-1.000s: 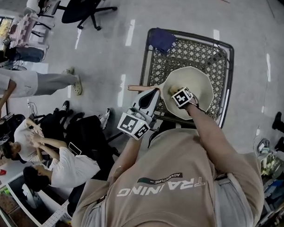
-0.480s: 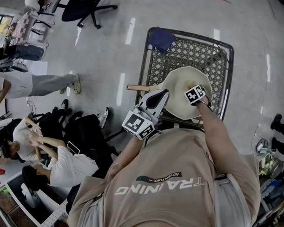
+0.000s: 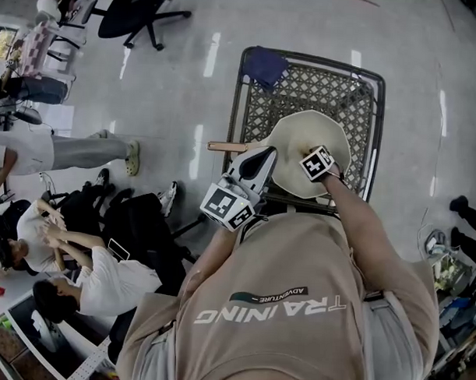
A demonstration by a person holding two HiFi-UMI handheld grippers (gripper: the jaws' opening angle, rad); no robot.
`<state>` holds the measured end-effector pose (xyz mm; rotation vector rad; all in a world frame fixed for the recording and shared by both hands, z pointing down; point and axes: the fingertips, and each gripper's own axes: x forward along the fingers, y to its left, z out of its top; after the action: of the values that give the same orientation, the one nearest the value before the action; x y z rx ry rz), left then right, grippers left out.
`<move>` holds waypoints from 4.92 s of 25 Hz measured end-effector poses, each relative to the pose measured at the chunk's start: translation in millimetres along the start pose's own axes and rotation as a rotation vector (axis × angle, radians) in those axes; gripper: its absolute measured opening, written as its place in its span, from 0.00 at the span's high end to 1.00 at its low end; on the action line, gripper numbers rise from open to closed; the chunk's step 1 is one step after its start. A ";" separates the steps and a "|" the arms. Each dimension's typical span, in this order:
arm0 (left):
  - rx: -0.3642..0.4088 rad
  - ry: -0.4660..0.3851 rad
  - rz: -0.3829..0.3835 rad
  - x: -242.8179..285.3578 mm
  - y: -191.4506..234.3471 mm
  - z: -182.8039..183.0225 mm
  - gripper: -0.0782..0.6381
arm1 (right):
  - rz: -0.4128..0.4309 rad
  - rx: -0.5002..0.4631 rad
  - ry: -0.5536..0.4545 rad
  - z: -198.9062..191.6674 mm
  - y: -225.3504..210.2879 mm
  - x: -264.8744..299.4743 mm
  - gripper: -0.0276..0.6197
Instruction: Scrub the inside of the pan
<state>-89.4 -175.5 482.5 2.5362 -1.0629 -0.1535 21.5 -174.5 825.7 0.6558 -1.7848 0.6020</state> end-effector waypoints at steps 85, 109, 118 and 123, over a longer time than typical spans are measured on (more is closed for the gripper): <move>0.208 0.141 -0.002 19.5 -21.2 29.7 0.87 | -0.001 0.416 -0.265 -187.2 -42.3 -73.9 0.80; 0.094 0.111 -0.101 24.8 -14.5 -1.1 0.87 | -0.070 0.546 -0.721 -125.5 -44.4 -194.2 0.90; 0.048 0.119 -0.185 36.4 -17.4 -27.7 0.87 | 0.028 0.608 -1.188 -63.8 -28.5 -308.9 0.93; 0.091 0.075 -0.220 34.0 -55.4 -17.6 0.87 | 0.038 0.571 -1.222 -70.0 -28.0 -322.9 0.93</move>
<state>-24.3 -158.7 478.7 2.7138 -0.7777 -0.0705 171.7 -101.8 539.1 1.6198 -2.7525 0.8279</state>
